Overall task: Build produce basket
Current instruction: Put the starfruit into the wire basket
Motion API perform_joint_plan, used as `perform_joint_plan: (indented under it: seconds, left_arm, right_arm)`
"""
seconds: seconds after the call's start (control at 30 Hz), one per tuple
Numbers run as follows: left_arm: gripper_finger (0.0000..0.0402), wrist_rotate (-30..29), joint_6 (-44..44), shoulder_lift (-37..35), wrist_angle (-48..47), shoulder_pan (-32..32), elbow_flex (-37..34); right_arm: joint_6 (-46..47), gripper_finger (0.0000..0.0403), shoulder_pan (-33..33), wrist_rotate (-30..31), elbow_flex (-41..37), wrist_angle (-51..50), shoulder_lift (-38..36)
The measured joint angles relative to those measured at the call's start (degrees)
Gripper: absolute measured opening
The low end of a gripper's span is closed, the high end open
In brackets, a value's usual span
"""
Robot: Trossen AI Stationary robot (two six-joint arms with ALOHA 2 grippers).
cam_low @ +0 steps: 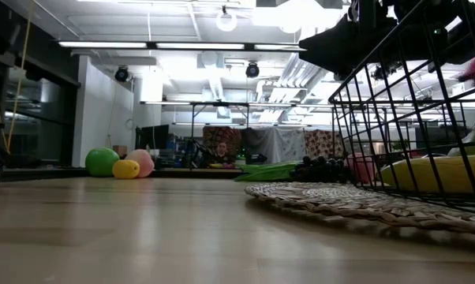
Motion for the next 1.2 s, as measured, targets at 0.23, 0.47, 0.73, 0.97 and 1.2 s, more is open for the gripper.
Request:
perform_joint_plan:
  seconds: [0.23,0.47,0.73,0.97,1.2]
  left_arm:
    - [0.0310,3.5,22.5,0.0,0.5,0.0,0.7]
    - [0.0310,-0.1,50.9,0.0,0.4,0.2,0.7]
    - [0.0310,-0.8,73.2,2.0,0.8,0.0,0.7]
    - [0.0310,-0.8,84.1,8.9,1.0,0.0,0.7]
    - [0.0309,-1.1,90.6,14.2,1.5,0.0,0.7]
  right_arm:
    - [0.0,0.0191,0.0,0.0,0.0,0.0,0.0]
    - [0.0,0.0191,0.0,0.0,0.0,0.0,0.0]
    - [0.0,0.0191,0.0,0.0,0.0,0.0,0.0]
    - [0.0,0.0191,0.0,0.0,0.0,-0.4,0.0]
    - [0.0,0.0191,0.0,0.0,0.0,-0.4,0.0]
